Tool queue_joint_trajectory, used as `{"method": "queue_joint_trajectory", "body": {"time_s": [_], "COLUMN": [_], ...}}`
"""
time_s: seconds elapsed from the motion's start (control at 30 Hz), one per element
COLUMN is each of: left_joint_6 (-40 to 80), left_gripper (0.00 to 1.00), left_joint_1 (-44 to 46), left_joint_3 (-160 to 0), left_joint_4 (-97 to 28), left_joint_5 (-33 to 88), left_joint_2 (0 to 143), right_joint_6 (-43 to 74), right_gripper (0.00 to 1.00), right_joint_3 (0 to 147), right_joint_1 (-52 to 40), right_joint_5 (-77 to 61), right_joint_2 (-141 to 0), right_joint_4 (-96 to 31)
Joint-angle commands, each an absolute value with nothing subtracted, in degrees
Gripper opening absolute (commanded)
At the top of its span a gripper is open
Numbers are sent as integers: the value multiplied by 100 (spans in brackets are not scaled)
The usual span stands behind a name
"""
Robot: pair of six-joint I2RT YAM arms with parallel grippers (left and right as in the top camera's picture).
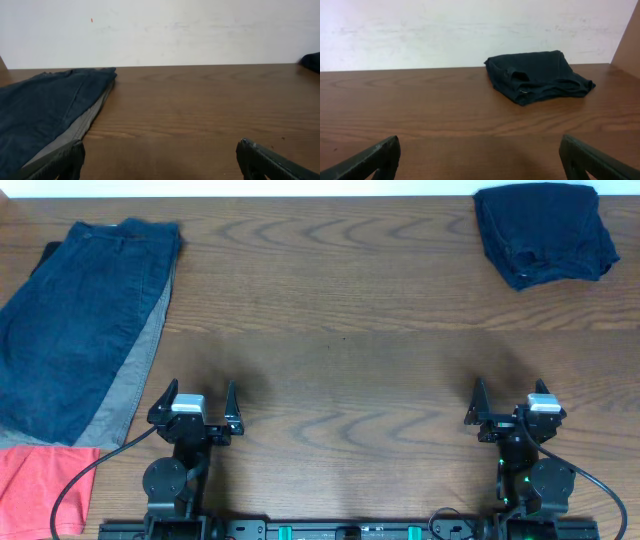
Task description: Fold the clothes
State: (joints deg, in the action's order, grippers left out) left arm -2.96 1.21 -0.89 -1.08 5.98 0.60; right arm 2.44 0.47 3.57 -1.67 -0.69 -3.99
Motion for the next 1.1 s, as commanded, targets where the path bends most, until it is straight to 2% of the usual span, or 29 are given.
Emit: {"method": "queue_joint_trajectory", "body": {"time_s": [0.0, 1.07], "left_joint_6": [-250, -250], "left_gripper": [98, 98], "left_joint_1": [97, 99], "left_joint_3": [-23, -23], "left_joint_4": [-342, -342], "left_joint_5": [683, 683], "left_joint_2": [23, 23], "right_joint_6": [316, 314], "right_gripper": [99, 99], "right_joint_3": [32, 32], "right_joint_1": [261, 259], "right_joint_5": [-152, -145], "right_joint_2": [-27, -27], "right_joint_4": [-408, -169]}}
